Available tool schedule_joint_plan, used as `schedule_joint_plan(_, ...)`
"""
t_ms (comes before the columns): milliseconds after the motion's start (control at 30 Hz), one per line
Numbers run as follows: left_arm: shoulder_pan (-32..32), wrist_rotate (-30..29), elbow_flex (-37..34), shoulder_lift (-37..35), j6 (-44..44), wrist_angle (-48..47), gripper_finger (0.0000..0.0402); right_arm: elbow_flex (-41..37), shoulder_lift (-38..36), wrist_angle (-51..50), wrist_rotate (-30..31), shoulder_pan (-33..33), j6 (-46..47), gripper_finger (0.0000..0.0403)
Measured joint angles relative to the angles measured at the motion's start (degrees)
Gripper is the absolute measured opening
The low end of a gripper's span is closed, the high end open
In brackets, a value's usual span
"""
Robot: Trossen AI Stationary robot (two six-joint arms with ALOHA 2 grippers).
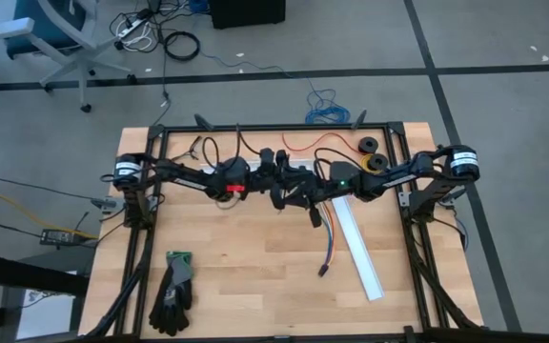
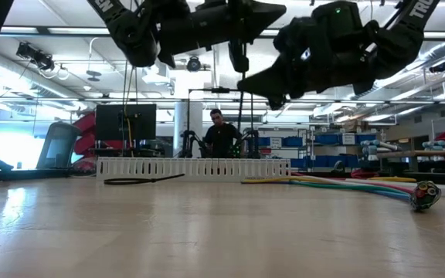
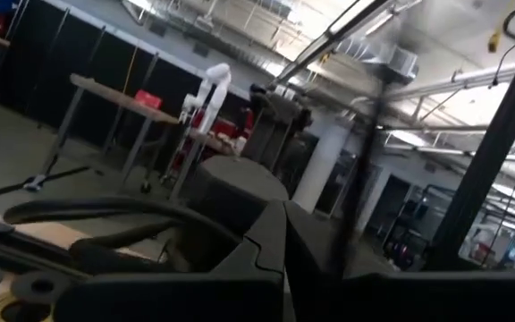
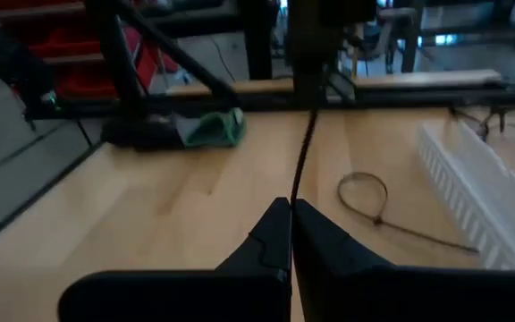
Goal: Ziptie cables
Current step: Wrap the cable wires with black zip tie
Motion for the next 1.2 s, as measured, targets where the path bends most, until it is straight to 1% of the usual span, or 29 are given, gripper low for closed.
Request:
schedule_joint_plan(133, 0.1, 0.4, 0.0, -1.9, 1.9, -5.5, 0.0007, 0.0, -0.2, -0.4, 0.0, 0.0, 0.0, 0.0000)
schedule_joint_plan(233, 0.2, 0.3, 0.0, -5.7, 5.0, -13.9, 0.0007, 0.0, -0.2, -1.2, -0.3, 0.0, 0.0, 0.0000)
schedule_joint_plan(367, 0.2, -2.6, 0.0, -11.5, 10.3, -26.0, 0.0007, 0.0, -0.2, -1.6, -0.6, 0.0, 0.0, 0.0000)
schedule_joint_plan(500, -0.1, -5.2, 0.0, -15.6, 13.2, -33.8, 0.0007, 0.0, -0.2, -1.3, -1.6, 0.0, 0.0, 0.0000)
schedule_joint_plan(600, -0.2, -5.2, 0.0, -15.2, 13.6, -35.2, 0.0007, 0.0, -0.2, -1.7, -2.1, -0.1, 0.0, 0.0000)
schedule_joint_plan(833, -0.2, -5.2, 0.0, -14.4, 13.6, -34.2, 0.0007, 0.0, -0.1, -2.4, -2.1, -0.1, 0.1, 0.0000)
schedule_joint_plan(967, -0.1, -5.2, 0.0, -15.3, 13.7, -32.8, 0.0007, 0.0, -0.1, -2.4, -1.5, 0.0, 0.4, 0.0000)
schedule_joint_plan(1200, 0.0, -5.2, 0.0, -16.1, 13.8, -34.3, 0.0007, 0.0, -0.1, -2.0, -0.5, 1.2, 0.7, 0.0000)
